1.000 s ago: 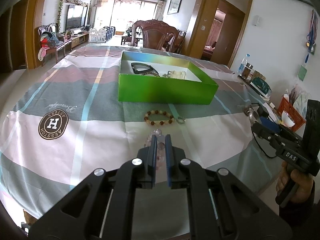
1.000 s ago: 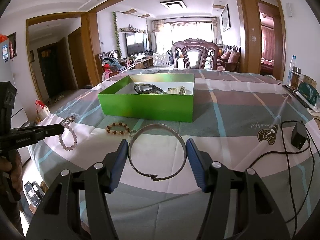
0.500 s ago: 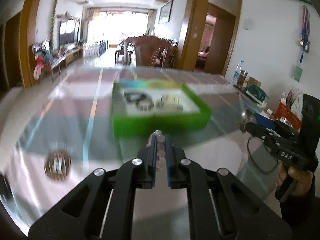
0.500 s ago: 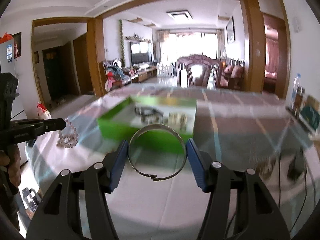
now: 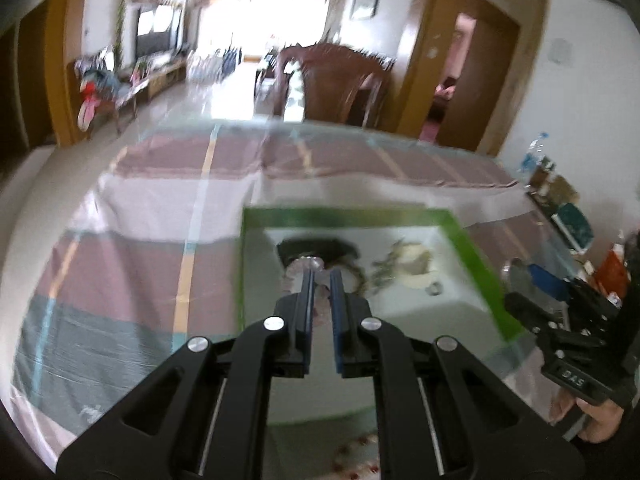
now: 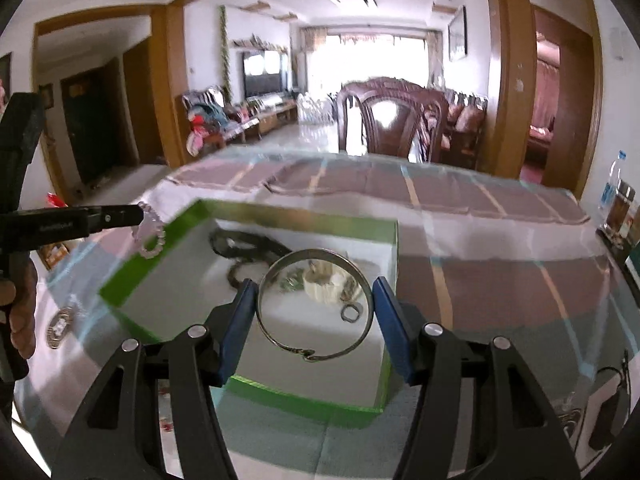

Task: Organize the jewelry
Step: 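Carry bangle and bracelet over the green box and open both tools, then move both tools back toward the remaining jewelry on the cloth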

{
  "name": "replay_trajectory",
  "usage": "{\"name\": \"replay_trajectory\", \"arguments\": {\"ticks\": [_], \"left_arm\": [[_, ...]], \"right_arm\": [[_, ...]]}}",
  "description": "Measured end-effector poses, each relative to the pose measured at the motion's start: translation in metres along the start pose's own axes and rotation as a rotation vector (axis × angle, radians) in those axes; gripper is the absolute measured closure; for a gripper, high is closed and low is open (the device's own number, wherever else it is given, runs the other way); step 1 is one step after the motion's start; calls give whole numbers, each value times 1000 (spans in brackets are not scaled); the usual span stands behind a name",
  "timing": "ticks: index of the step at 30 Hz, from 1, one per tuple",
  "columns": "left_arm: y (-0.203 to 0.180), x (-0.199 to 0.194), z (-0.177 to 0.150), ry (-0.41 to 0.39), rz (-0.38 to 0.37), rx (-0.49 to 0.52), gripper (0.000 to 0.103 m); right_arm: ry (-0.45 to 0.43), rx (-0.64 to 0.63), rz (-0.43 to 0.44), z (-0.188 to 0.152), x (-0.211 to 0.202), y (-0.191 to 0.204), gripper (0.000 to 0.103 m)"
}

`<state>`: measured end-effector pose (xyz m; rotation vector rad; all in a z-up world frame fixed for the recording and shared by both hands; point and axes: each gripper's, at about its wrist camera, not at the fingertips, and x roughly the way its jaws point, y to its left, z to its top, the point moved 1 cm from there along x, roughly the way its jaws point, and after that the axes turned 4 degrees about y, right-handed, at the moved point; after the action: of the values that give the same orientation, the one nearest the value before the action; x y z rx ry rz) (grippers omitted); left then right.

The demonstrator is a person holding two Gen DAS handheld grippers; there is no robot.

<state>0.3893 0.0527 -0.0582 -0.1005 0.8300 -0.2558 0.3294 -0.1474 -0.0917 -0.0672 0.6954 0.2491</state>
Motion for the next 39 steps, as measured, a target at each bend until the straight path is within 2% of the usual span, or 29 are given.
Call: {"name": "replay_trajectory", "arguments": {"ticks": [2, 3, 4, 5, 6, 7, 8, 10, 12, 14, 17, 19, 22, 27, 30, 39], "left_arm": [[5, 20, -6, 44, 16, -3, 94], [7, 25, -9, 57, 21, -7, 94], [8, 29, -12, 67, 23, -8, 83], [9, 29, -15, 66, 18, -10, 69], [11, 23, -17, 44, 20, -15, 37], [11, 5, -21, -21, 34, -25, 15], [11, -10, -23, -70, 40, -28, 11], [9, -54, -33, -176, 21, -26, 5], [6, -110, -59, -296, 22, -19, 4], [2, -148, -88, -355, 45, -7, 4], [-6, -179, -141, -339, 81, 8, 4], [-11, -182, -165, -315, 103, 11, 4], [-18, -172, -201, -226, 129, -8, 4], [-29, -154, -230, -137, 136, 18, 4], [-31, -152, -234, -134, 126, 12, 4], [-39, -142, -233, -115, 114, -2, 4]], "right_arm": [[25, 6, -15, -2, 12, -2, 44], [42, 7, -18, -4, 18, -4, 40], [53, 6, -21, -6, 20, -4, 32], [57, 13, -29, -7, 20, -6, 30], [44, 25, -30, -7, 14, -7, 29], [10, 47, -16, -8, -1, -10, 27], [-30, 63, 8, -8, -18, -13, 25], [-154, 91, 35, -14, -68, -17, 10], [-263, 109, 30, -28, -115, -22, 3], [-329, 98, 14, -51, -159, -22, 3], [-328, 103, -8, -84, -189, -18, 3], [-306, 116, 9, -107, -196, -10, 3], [-232, 59, 36, -137, -189, 16, 4], [-178, -25, 28, -162, -179, 50, 4], [-200, -11, 25, -168, -184, 56, 4], [-171, 11, 33, -170, -180, 48, 4]]}}
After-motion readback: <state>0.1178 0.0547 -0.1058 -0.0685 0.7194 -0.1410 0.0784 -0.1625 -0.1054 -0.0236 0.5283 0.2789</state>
